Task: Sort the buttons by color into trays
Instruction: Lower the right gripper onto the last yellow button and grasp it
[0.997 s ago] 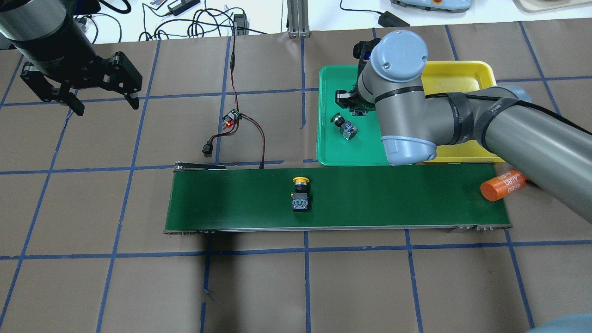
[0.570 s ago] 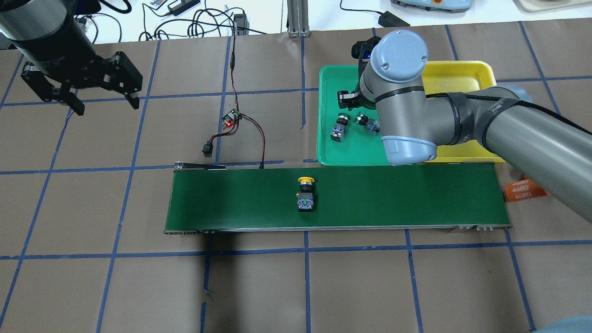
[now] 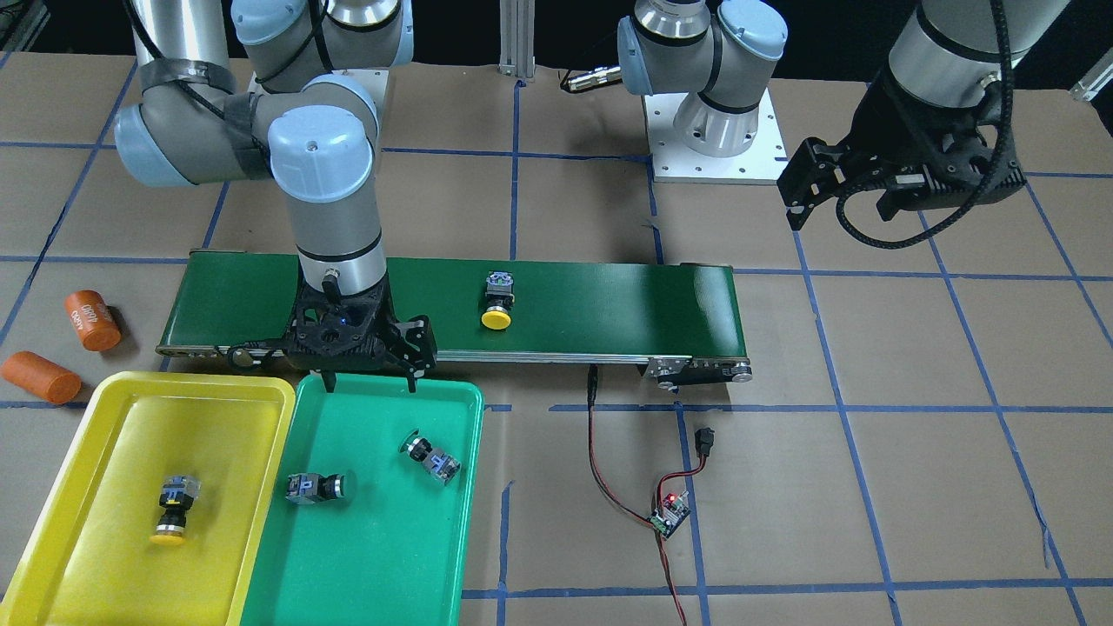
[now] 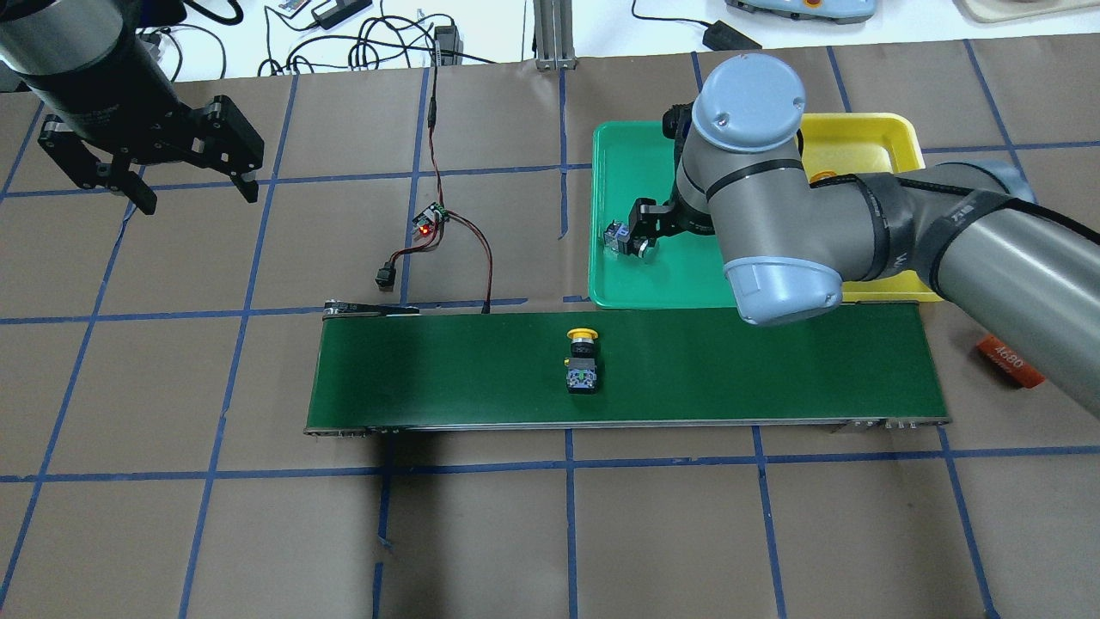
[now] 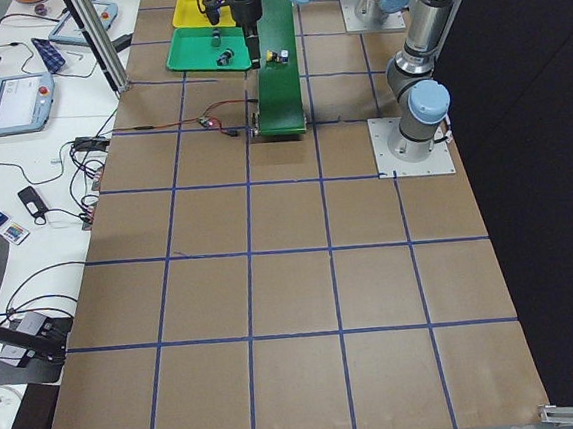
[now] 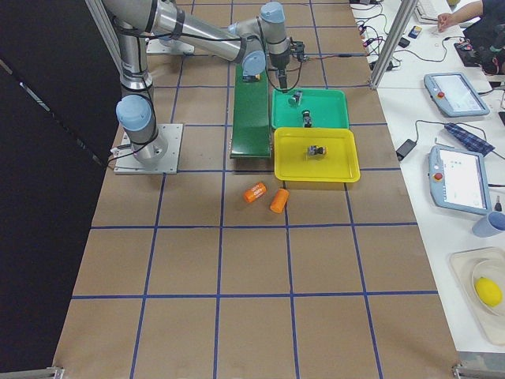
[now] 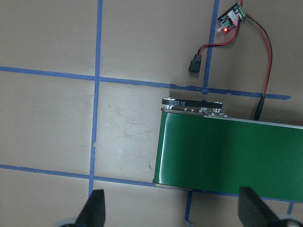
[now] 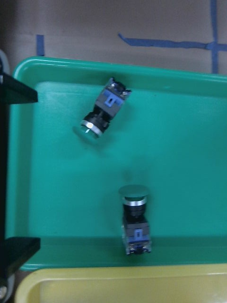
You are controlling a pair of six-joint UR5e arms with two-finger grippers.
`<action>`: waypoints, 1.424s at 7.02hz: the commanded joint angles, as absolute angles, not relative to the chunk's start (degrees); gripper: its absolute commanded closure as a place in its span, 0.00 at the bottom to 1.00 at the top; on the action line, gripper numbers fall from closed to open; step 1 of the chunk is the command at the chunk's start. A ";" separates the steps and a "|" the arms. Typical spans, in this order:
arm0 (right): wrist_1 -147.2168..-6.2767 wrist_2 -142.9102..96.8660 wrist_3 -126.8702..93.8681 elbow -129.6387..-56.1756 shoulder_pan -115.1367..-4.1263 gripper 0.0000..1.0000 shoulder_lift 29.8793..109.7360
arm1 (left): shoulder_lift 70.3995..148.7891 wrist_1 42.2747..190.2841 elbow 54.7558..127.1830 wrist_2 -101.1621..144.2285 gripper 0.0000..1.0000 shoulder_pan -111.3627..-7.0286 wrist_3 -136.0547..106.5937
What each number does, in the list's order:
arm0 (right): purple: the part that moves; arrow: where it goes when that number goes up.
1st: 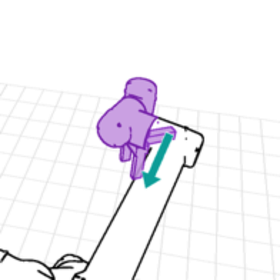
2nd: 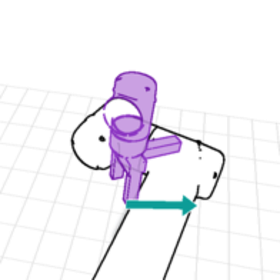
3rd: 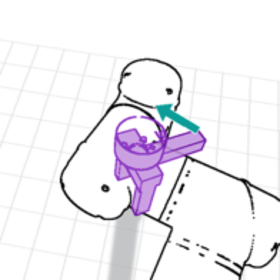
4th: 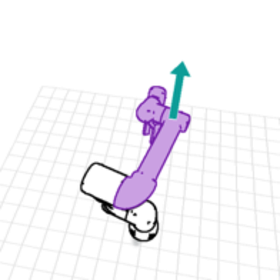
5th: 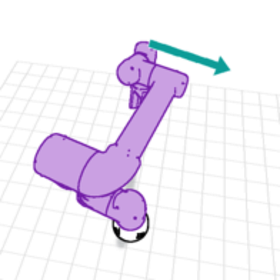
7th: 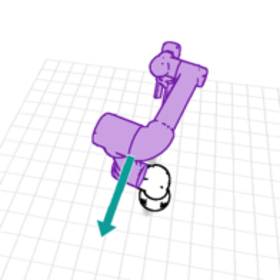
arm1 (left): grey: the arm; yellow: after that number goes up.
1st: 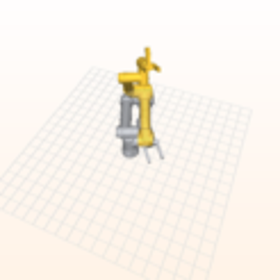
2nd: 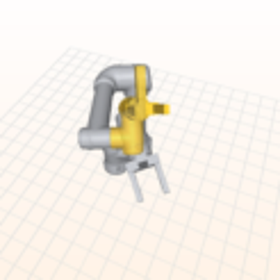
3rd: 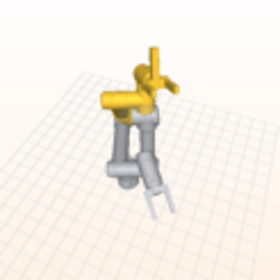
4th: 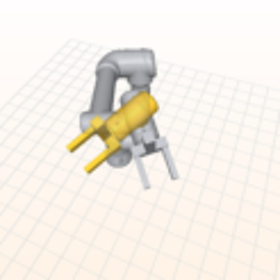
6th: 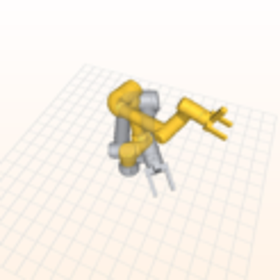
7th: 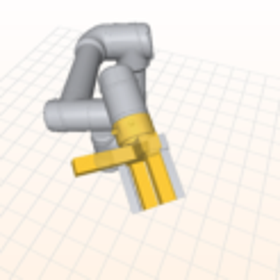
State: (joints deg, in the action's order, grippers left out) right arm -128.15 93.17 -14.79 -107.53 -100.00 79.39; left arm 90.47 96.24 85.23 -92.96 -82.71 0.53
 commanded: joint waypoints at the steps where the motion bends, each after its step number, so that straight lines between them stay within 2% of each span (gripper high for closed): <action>1: -118.24 92.03 -25.81 -107.67 -103.33 0.00 83.40 | 90.53 96.24 85.25 -92.90 0.00 -82.71 0.53; 3: -113.40 92.02 -28.38 -107.75 -107.12 0.00 82.97 | 90.53 96.24 85.25 -92.99 0.00 -82.71 0.53; 10: -113.38 88.07 -29.45 -108.10 -107.84 0.00 78.40 | 90.53 96.24 85.17 -92.90 0.00 -82.62 0.53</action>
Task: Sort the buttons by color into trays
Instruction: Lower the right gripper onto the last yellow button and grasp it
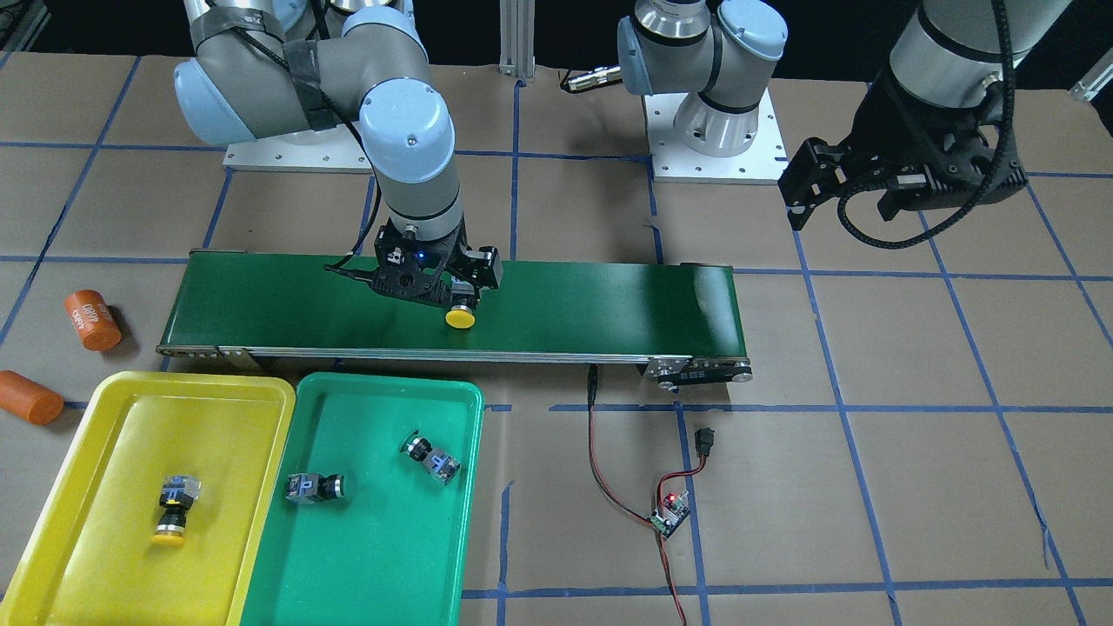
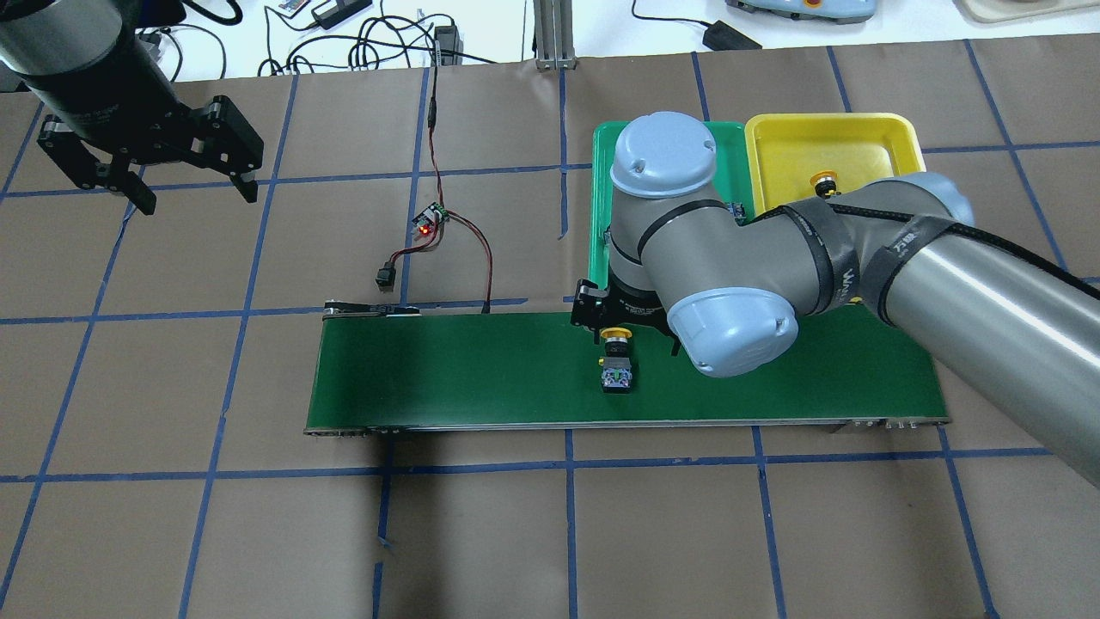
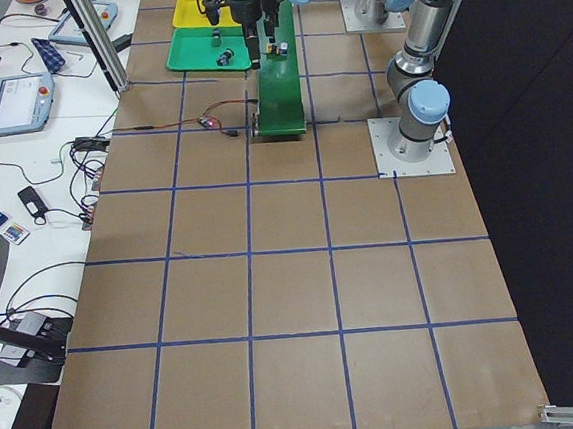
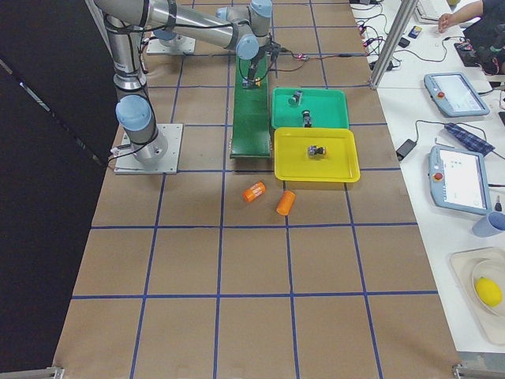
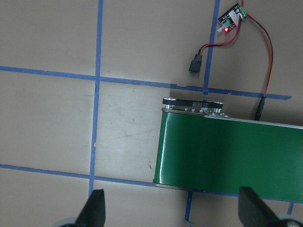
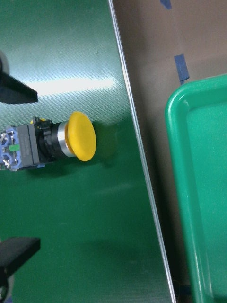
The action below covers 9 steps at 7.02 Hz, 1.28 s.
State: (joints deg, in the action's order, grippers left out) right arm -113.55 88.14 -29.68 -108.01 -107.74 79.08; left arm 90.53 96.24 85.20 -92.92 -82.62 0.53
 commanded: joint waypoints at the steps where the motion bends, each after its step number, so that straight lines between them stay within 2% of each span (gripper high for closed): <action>1: -113.64 87.98 -29.36 -108.19 -107.84 0.00 76.40 | 90.44 96.24 85.17 -92.90 0.00 -82.62 0.53; 3: -113.91 88.24 -29.88 -108.19 -107.75 0.00 73.14 | 90.53 96.24 85.17 -92.90 0.00 -82.62 0.53; 4: -113.65 88.16 -29.97 -108.02 -107.75 0.45 73.47 | 90.44 96.24 85.17 -92.90 0.00 -82.62 0.53; 5: -113.21 88.15 -29.88 -108.02 -107.41 0.99 73.56 | 90.53 96.24 85.17 -92.90 0.00 -82.62 0.53; 8: -113.46 91.03 -30.59 -107.14 -105.92 1.00 75.32 | 90.53 96.24 85.17 -92.90 0.00 -82.62 0.53; 9: -113.99 92.88 -30.50 -104.88 -103.73 1.00 75.32 | 90.53 96.24 85.17 -92.90 0.00 -82.53 0.53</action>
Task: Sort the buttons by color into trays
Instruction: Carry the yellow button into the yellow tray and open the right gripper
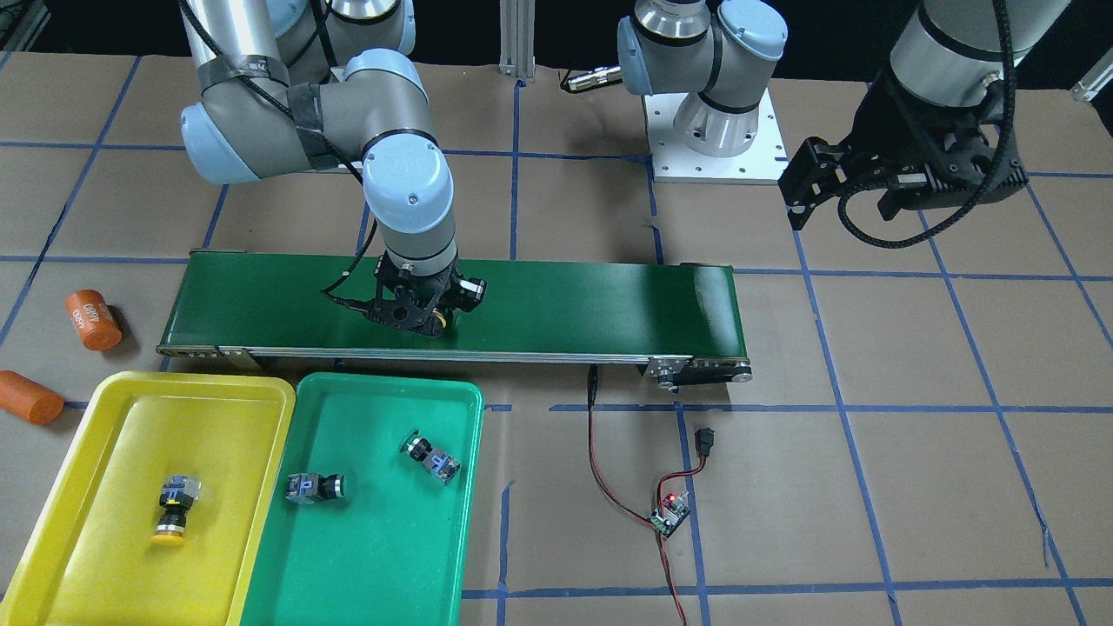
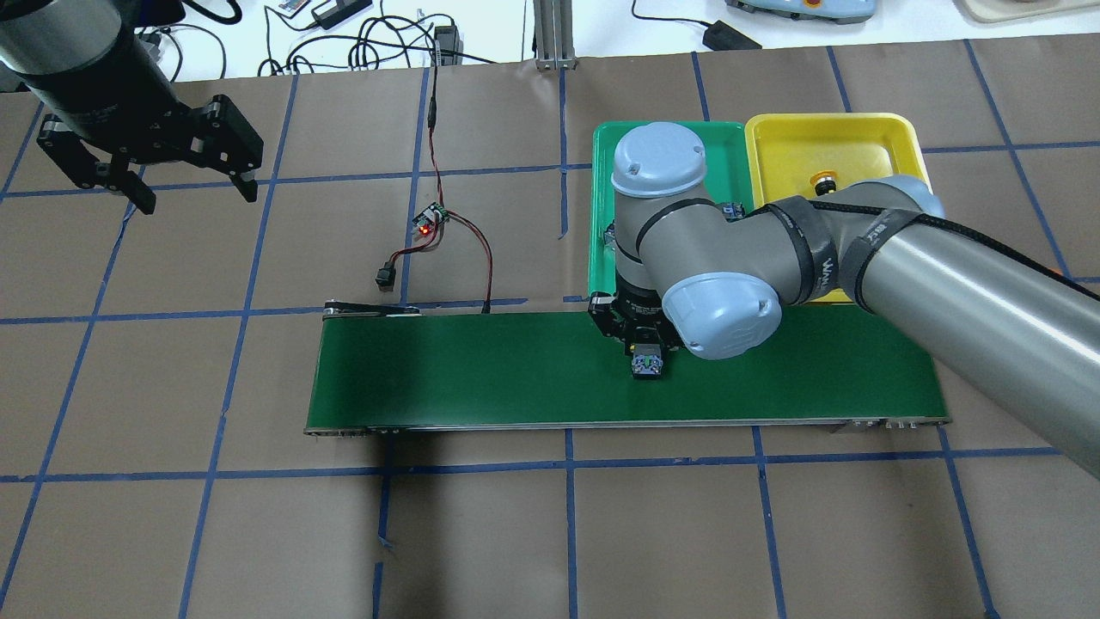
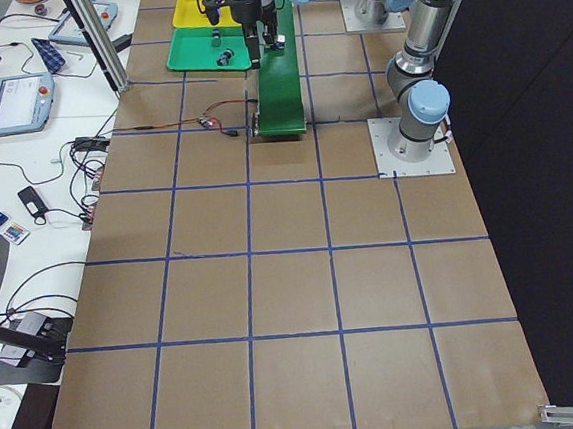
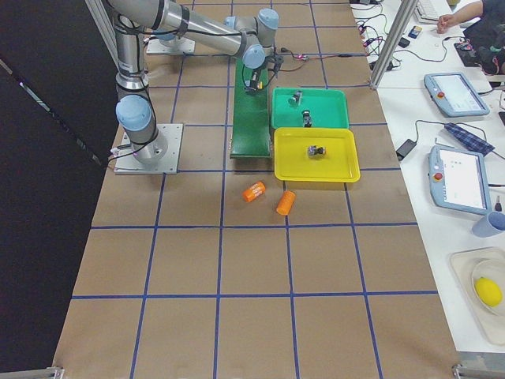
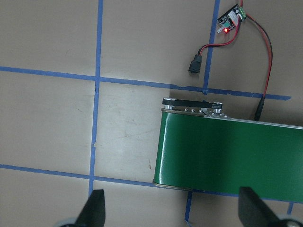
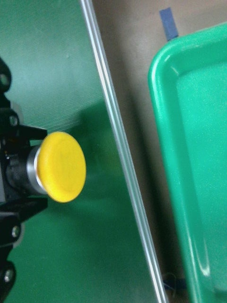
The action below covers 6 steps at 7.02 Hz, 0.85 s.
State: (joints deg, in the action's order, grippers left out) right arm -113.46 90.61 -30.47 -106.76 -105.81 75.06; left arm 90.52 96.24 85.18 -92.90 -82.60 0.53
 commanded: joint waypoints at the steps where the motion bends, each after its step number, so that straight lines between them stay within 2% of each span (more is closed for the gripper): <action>1: -113.91 92.90 -30.15 -101.55 -99.97 1.00 74.80 | 90.53 96.24 85.17 -92.90 0.00 -82.53 0.53; 3: -114.43 94.29 -22.91 -98.36 -91.80 1.00 73.58 | 90.53 96.24 85.17 -92.90 0.00 -82.62 0.53; 6: -117.51 95.98 -11.36 -97.65 -82.37 1.00 70.23 | 90.53 96.24 85.17 -92.90 0.00 -82.53 0.53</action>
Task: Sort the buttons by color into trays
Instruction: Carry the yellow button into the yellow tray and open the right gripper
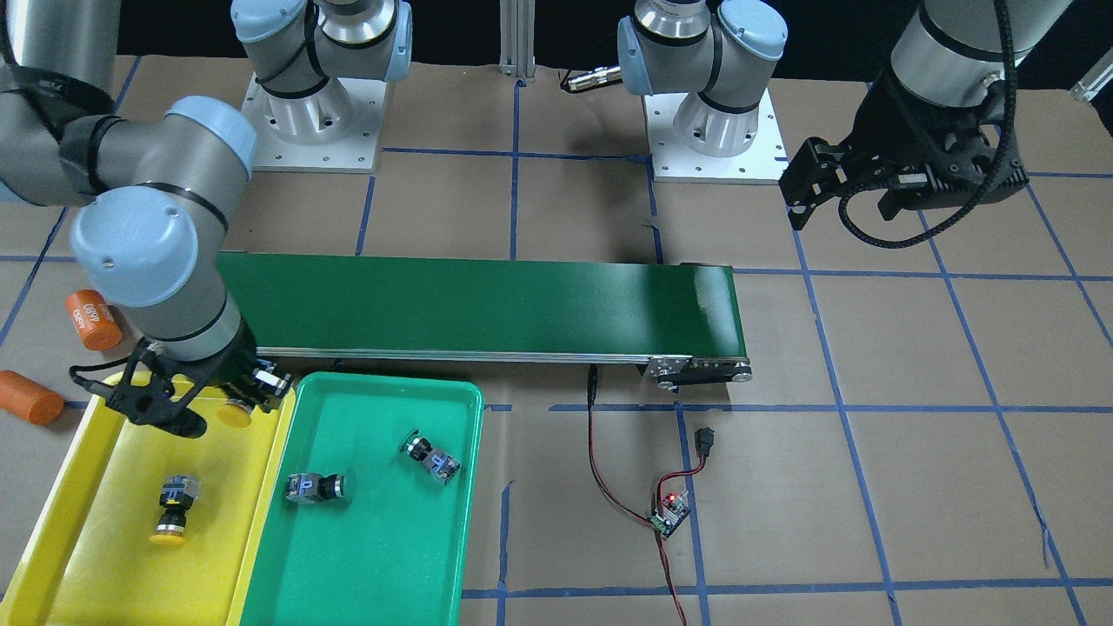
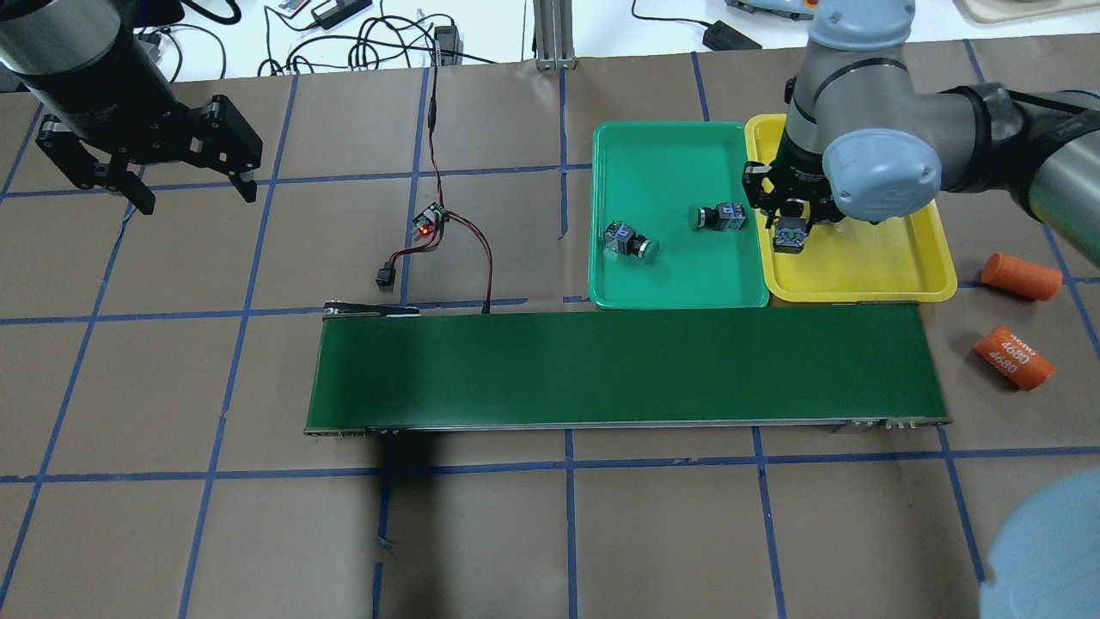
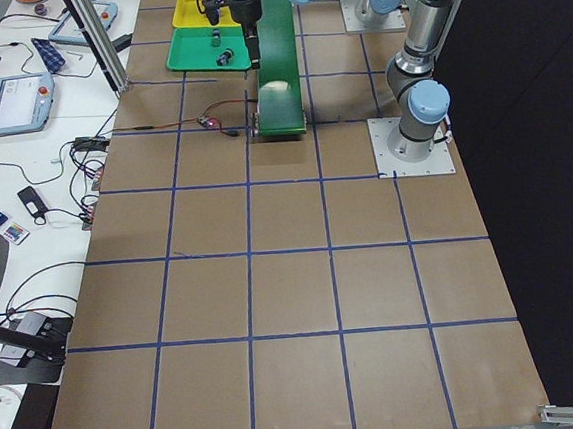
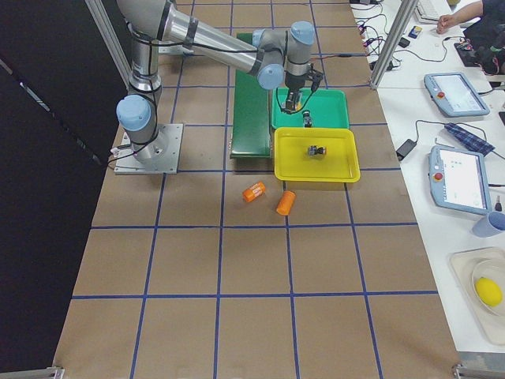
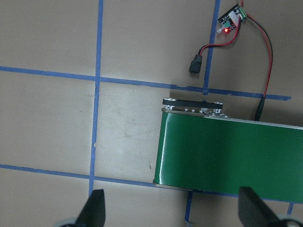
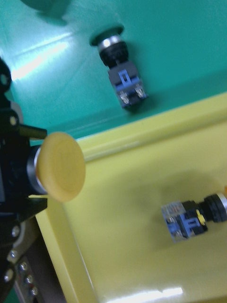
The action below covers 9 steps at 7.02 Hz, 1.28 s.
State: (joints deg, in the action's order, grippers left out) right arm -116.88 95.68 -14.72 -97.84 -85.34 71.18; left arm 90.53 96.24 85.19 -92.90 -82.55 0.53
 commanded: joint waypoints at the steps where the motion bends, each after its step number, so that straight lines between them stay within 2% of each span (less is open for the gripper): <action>1: -119.08 95.98 -8.03 -97.47 -81.74 1.00 69.62 | 90.53 96.24 85.25 -92.90 0.00 -82.53 0.53; 4: -123.66 95.37 -7.47 -97.47 -78.40 1.00 64.43 | 90.44 96.24 85.25 -92.90 0.00 -82.53 0.53; 5: -123.92 95.27 -7.47 -97.47 -78.22 0.70 64.34 | 90.44 96.24 85.25 -92.90 0.00 -82.53 0.53; 6: -126.19 95.45 -7.12 -97.47 -77.79 0.06 64.16 | 90.44 96.24 85.25 -92.90 0.00 -82.53 0.53; 7: -127.52 95.19 -7.12 -97.56 -76.83 0.00 64.07 | 90.44 96.24 85.25 -92.90 0.00 -82.53 0.53; 9: -126.92 95.19 -7.21 -97.73 -76.82 0.00 64.95 | 90.44 96.24 85.25 -92.90 0.00 -82.53 0.53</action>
